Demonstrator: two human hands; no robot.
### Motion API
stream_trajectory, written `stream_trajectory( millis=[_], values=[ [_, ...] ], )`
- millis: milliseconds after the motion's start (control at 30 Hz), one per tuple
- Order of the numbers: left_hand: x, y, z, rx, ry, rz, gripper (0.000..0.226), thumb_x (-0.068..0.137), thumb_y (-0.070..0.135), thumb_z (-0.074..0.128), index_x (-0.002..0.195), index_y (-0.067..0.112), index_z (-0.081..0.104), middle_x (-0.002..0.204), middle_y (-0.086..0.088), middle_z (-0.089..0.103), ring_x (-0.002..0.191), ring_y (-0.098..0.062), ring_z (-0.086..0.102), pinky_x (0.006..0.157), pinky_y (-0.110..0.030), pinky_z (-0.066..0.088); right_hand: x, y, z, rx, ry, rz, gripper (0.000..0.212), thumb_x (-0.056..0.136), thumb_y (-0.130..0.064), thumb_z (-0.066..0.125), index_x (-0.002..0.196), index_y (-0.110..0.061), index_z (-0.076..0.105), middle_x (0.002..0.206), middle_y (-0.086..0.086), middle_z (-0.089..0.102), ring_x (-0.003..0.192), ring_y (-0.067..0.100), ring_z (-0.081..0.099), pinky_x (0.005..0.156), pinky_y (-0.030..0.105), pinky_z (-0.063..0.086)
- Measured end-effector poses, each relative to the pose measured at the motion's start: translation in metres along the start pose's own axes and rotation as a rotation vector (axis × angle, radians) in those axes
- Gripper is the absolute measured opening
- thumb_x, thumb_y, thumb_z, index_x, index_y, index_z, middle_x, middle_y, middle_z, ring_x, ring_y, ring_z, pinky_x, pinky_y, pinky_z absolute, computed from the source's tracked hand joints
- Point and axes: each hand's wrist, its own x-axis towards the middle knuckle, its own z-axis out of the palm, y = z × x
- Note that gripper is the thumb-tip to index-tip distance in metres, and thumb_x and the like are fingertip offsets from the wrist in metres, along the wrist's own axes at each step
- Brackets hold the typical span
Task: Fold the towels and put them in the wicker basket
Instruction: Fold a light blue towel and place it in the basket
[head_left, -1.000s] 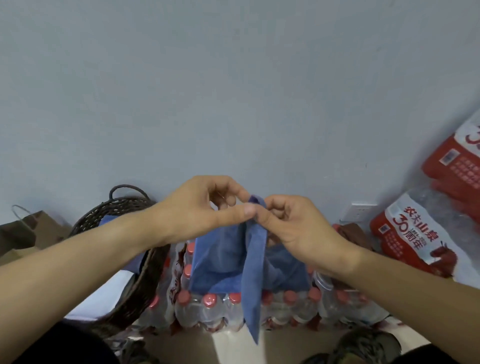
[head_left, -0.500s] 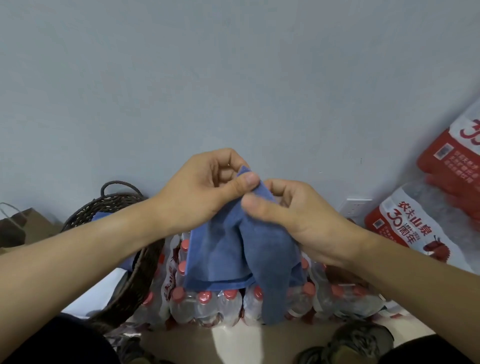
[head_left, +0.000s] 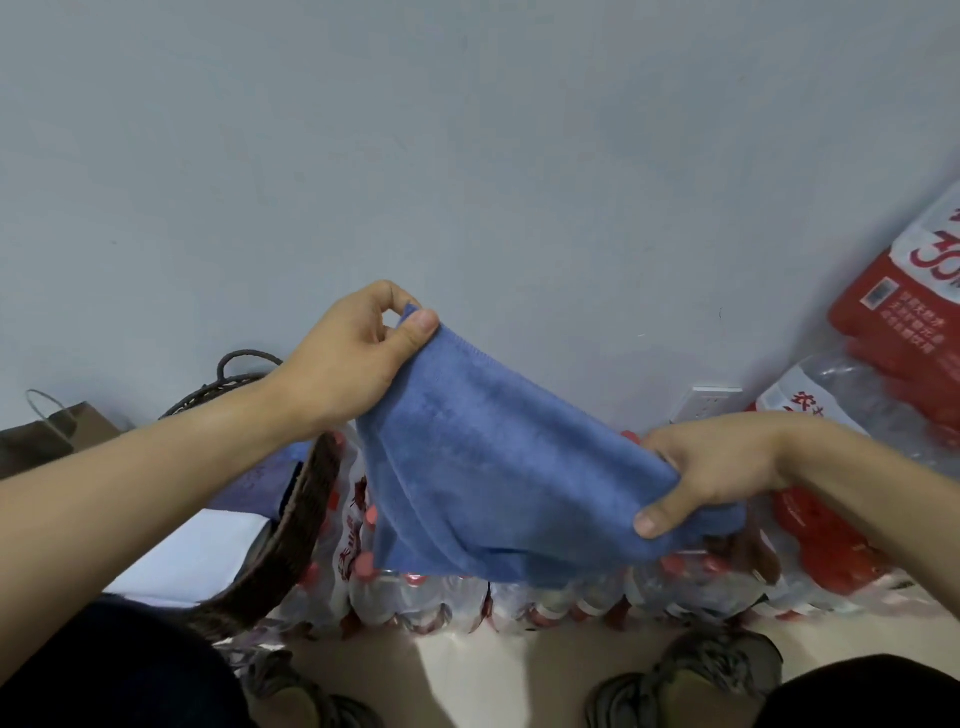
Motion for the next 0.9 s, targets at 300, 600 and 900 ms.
stream_trajectory(
  millis=[300,600,900],
  values=[
    [-0.003,-0.045,-0.025,-0.164,-0.598,-0.375,0.031,0.089,0.029,0.062,0.107,0.005,0.069,0.102,-0.020,0.071,0.095,-0.032,0.067,0.084,-0.040,0.055,-0.041,0.014,-0.019,0.258,-0.041,-0.183,0.029,0.075,-0.023,0.083,0.095,-0.004,0.075,0.100,0.016,0.075,0.092,0.029,0.073,0.078,0.031,0.056],
    [0.007,-0.077,-0.015,0.013,-0.507,-0.536,0.021,0.098,0.016,0.056,0.084,0.008,0.069,0.073,-0.009,0.065,0.061,-0.018,0.062,0.053,-0.027,0.053,-0.017,0.043,-0.008,0.662,-0.077,-0.152,0.029,0.084,-0.012,0.070,0.108,0.003,0.071,0.111,0.028,0.068,0.099,0.035,0.069,0.086,0.042,0.058],
    [0.042,-0.122,0.014,0.251,-0.417,-0.617,0.016,0.099,0.007,0.049,0.092,0.004,0.063,0.076,-0.016,0.061,0.056,-0.025,0.062,0.052,-0.035,0.060,0.056,0.040,0.005,1.061,0.576,0.013,0.029,0.098,-0.011,0.053,0.120,0.005,0.065,0.113,0.022,0.070,0.101,0.031,0.067,0.083,0.039,0.055]
  ],
)
